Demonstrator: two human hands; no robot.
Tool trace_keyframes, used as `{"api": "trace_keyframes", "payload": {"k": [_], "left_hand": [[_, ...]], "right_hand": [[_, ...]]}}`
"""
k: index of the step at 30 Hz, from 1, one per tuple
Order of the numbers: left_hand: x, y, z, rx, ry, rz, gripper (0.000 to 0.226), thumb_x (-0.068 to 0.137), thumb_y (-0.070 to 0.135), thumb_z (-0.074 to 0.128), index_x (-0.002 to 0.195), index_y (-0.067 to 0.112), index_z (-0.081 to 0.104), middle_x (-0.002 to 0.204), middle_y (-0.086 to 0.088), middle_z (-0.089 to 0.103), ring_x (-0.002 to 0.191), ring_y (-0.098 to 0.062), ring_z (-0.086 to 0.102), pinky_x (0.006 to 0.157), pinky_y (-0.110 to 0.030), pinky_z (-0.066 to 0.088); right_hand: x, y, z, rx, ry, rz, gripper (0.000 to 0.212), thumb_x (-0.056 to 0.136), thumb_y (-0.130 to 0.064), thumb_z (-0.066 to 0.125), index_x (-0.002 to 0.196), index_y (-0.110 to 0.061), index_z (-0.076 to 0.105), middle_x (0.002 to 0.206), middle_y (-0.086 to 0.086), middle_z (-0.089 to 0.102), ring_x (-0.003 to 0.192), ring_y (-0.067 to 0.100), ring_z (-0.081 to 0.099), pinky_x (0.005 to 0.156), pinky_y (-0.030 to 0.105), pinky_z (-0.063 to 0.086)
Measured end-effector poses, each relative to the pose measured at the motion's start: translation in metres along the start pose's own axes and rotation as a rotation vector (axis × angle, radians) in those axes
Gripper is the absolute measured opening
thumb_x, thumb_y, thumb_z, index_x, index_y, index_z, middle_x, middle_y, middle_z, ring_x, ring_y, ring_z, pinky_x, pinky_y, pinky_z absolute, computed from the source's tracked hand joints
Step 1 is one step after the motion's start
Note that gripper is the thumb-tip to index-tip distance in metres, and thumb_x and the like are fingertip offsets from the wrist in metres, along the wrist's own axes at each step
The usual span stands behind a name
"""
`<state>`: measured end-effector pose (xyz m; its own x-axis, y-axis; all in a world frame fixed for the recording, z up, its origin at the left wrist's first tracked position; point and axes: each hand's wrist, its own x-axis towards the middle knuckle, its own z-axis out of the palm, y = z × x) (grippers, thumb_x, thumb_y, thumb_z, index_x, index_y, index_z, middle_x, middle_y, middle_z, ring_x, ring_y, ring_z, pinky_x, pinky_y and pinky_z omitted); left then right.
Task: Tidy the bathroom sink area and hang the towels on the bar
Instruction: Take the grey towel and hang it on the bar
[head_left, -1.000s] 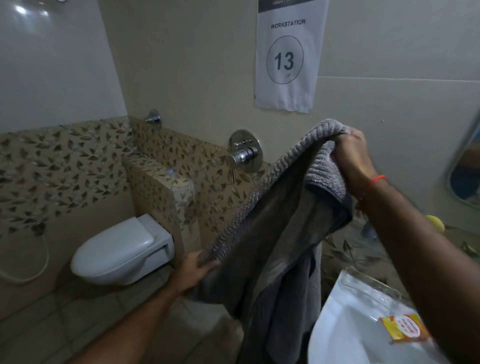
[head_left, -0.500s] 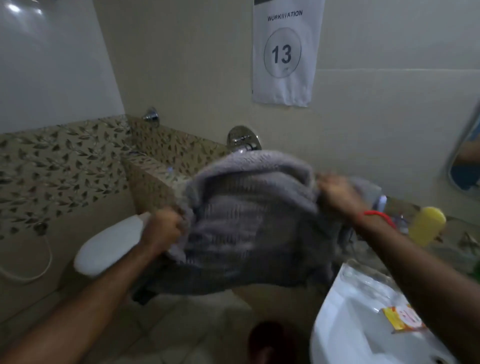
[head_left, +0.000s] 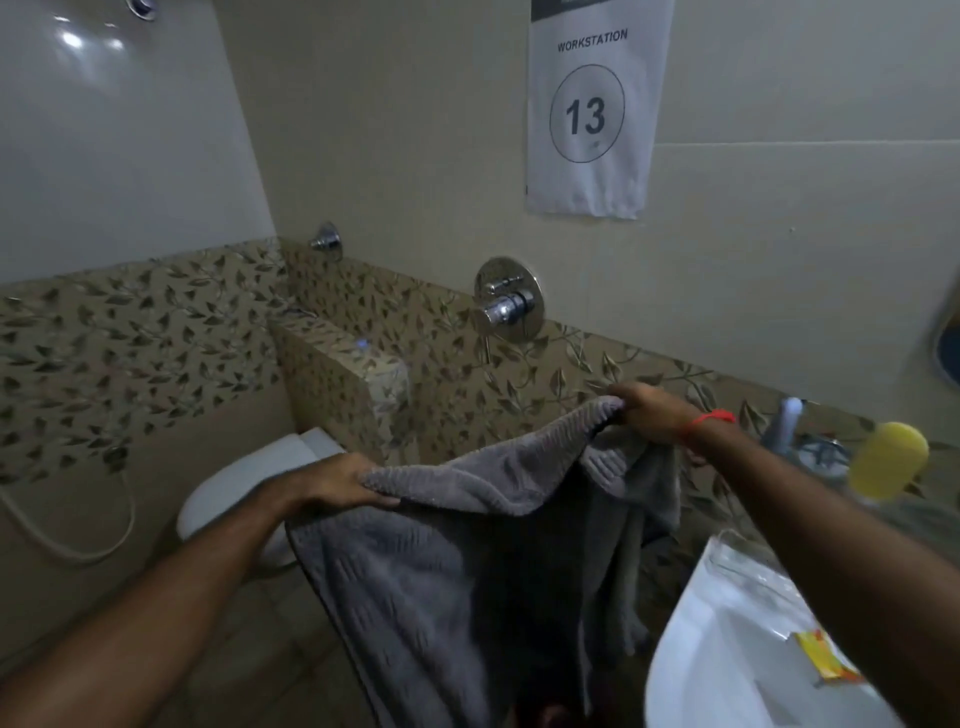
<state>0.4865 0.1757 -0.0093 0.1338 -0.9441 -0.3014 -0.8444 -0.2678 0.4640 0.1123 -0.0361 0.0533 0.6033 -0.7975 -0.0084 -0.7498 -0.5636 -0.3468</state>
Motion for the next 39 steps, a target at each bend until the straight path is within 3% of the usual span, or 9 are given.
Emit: {"api": "trace_keyframes", "payload": {"k": [3,6,9,12,18,25,28,32,39], "left_hand": [[-0.006,0.008,-0.025,-0.269,0.072,0.025,0.035,0.076,0.07,0.072,0.086,0.038,0.08,0.09,0.011,0.08,0.087,-0.004,0.074,0.077,-0.023,0.056],[0.0,0.001,-0.049,-0.746,0.394,-0.147,0.026,0.097,0.036,0.064,0.111,0.019,0.077,0.132,-0.023,0.066,0.118,-0.03,0.065,0.103,-0.042,0.049],[-0.006,0.019,-0.065,-0.968,0.091,-0.372,0.051,0.103,0.035,0.051,0.141,0.0,0.051,0.13,-0.029,0.061,0.116,-0.043,0.058,0.113,-0.049,0.038],[-0.006,0.054,-0.067,-1.081,-0.06,-0.31,0.046,0.102,0.036,0.049,0.12,-0.004,0.062,0.106,-0.023,0.065,0.094,-0.037,0.061,0.1,-0.046,0.043],[-0.01,0.157,-0.072,-0.965,-0.016,-0.08,0.029,0.101,0.039,0.054,0.111,0.012,0.061,0.098,-0.017,0.07,0.087,-0.031,0.067,0.095,-0.048,0.052],[-0.028,0.222,-0.08,-0.321,-0.038,0.266,0.073,0.074,0.071,0.071,0.127,0.022,0.064,0.129,0.0,0.068,0.116,-0.014,0.064,0.103,-0.037,0.052],[-0.027,0.221,-0.085,0.112,0.096,0.213,0.03,0.081,0.032,0.075,0.103,0.02,0.058,0.102,-0.007,0.068,0.082,-0.013,0.063,0.069,-0.036,0.055],[-0.032,0.223,-0.095,-0.003,0.237,0.31,0.028,0.09,0.007,0.058,0.114,0.019,0.067,0.109,-0.002,0.074,0.1,-0.02,0.071,0.089,-0.046,0.059],[-0.053,0.227,-0.132,-0.234,0.351,0.464,0.044,0.089,-0.006,0.055,0.108,0.026,0.078,0.103,0.004,0.08,0.098,-0.014,0.075,0.084,-0.035,0.062]], "right_hand": [[0.005,-0.001,-0.032,0.065,0.066,-0.002,0.015,0.093,-0.003,0.055,0.095,0.001,0.069,0.089,0.013,0.064,0.087,0.019,0.057,0.064,0.018,0.044],[0.008,0.008,-0.069,0.306,0.331,0.292,0.033,0.097,-0.012,0.045,0.11,0.011,0.067,0.108,0.025,0.067,0.101,0.031,0.062,0.081,0.03,0.05],[0.003,-0.005,-0.085,0.265,0.217,0.367,0.041,0.098,-0.028,0.043,0.12,-0.003,0.067,0.126,0.024,0.064,0.113,0.037,0.062,0.085,0.035,0.046],[-0.01,-0.03,-0.084,0.442,0.015,0.376,0.028,0.087,-0.034,0.055,0.091,-0.012,0.071,0.086,0.008,0.072,0.078,0.026,0.067,0.07,0.032,0.05],[-0.021,-0.099,-0.064,1.0,-0.419,0.195,0.026,0.097,-0.021,0.039,0.083,-0.015,0.06,0.067,0.004,0.065,0.056,0.017,0.064,0.053,0.028,0.056],[-0.038,-0.144,-0.065,1.255,-0.394,-0.025,0.03,0.102,-0.007,0.034,0.116,0.005,0.057,0.095,0.021,0.072,0.073,0.034,0.074,0.064,0.042,0.064],[-0.049,-0.141,-0.066,1.124,-0.345,-0.035,0.023,0.094,-0.01,0.042,0.109,0.002,0.055,0.087,0.023,0.068,0.077,0.037,0.069,0.083,0.053,0.059],[-0.05,-0.114,-0.073,0.54,0.349,-0.318,0.047,0.088,-0.029,0.069,0.117,-0.017,0.035,0.091,0.007,0.063,0.08,0.024,0.062,0.079,0.043,0.056],[-0.037,-0.082,-0.071,0.397,0.013,-0.464,0.054,0.073,-0.062,0.077,0.121,-0.043,0.058,0.096,-0.017,0.067,0.088,0.002,0.061,0.079,0.026,0.05]]}}
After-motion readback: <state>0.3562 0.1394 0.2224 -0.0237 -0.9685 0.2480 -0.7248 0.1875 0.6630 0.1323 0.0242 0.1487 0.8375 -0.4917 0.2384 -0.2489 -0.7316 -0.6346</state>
